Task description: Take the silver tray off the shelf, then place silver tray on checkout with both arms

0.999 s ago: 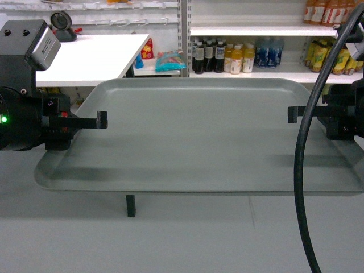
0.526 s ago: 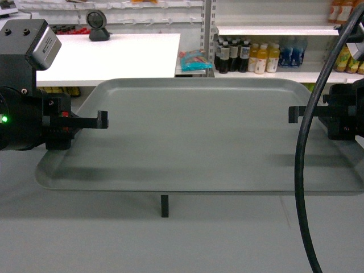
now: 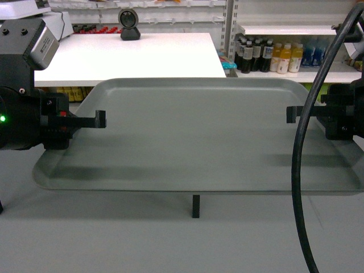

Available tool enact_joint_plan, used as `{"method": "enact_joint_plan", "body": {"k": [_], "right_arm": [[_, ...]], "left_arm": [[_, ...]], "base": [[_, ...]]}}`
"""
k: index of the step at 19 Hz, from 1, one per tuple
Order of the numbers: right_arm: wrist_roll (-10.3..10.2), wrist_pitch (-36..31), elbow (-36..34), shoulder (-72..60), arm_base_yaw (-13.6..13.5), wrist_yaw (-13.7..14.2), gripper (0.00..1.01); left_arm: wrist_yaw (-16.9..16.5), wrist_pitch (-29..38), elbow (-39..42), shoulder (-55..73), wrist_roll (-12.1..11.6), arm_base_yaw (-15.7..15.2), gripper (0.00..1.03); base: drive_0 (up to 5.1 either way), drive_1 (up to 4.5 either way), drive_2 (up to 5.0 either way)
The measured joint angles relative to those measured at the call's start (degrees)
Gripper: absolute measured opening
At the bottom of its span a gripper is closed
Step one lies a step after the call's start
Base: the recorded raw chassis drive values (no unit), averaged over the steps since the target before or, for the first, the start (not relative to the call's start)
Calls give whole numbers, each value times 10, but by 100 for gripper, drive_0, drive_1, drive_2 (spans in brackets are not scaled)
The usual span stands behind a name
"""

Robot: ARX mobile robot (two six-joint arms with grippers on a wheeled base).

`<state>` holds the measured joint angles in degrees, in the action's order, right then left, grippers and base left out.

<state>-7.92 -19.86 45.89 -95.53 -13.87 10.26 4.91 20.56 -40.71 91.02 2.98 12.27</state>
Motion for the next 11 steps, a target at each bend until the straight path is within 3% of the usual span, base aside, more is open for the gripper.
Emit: {"method": "enact_joint_plan", "body": {"k": [9,11], "right_arm": [[0,-1,0,0,0,0,3],[0,1,0,0,0,0,3]], "left_arm": [[0,-1,0,0,0,0,3],[0,1,0,0,0,0,3]], "base": [[-494,250,250],[-132,66,66]]}}
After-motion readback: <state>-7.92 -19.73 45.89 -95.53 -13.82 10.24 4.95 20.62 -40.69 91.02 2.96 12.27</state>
